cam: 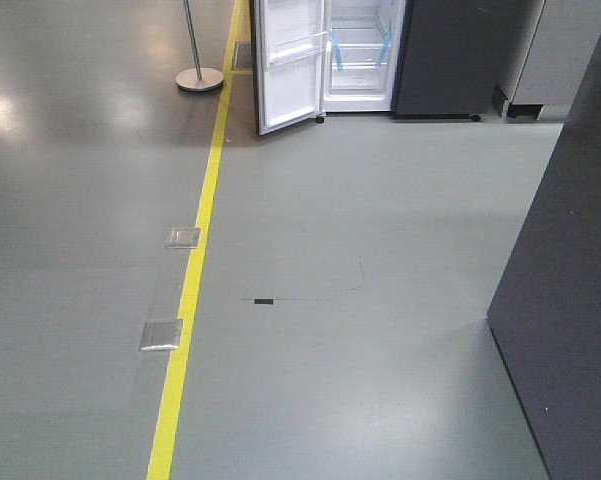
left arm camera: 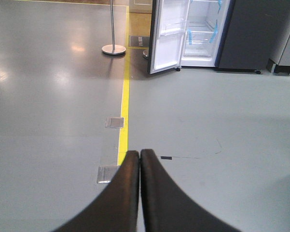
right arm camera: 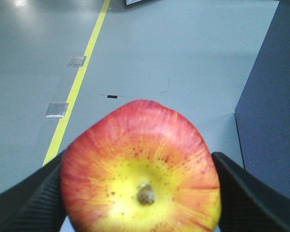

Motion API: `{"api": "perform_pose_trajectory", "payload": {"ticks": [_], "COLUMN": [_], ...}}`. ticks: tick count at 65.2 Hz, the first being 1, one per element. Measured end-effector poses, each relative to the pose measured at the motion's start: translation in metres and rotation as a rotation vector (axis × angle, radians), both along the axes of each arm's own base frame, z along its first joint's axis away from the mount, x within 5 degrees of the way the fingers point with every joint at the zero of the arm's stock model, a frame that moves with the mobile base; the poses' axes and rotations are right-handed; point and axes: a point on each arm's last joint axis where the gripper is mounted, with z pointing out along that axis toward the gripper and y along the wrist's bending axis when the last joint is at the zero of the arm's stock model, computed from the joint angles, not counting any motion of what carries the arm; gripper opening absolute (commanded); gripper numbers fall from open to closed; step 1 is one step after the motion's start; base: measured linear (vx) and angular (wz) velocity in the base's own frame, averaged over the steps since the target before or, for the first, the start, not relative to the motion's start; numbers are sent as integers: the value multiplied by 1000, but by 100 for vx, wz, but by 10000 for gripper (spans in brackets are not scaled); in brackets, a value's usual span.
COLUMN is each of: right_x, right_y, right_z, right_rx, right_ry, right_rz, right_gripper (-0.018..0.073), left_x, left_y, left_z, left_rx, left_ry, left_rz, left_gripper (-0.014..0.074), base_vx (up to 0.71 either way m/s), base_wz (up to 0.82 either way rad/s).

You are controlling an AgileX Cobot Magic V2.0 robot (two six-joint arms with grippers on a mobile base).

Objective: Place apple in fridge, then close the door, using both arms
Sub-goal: 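Drive toward the open white refrigerator holding the apple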

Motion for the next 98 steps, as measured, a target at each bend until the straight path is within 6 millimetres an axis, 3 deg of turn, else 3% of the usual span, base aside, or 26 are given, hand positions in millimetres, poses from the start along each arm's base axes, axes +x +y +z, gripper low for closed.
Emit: {"api": "perform_pose_trajectory", "payload": {"ticks": [98], "right_x": [0], "right_y": [0], "right_z": [0], "right_rx": [0], "right_ry": [0], "right_rz": [0], "right_gripper": [85], "left_x": [0], "left_y": [0], "left_z": [0], "left_rx": [0], "left_ry": [0], "left_rz": [0], "left_gripper": [-5], "base_vx": [17], "base_wz": [0]}}
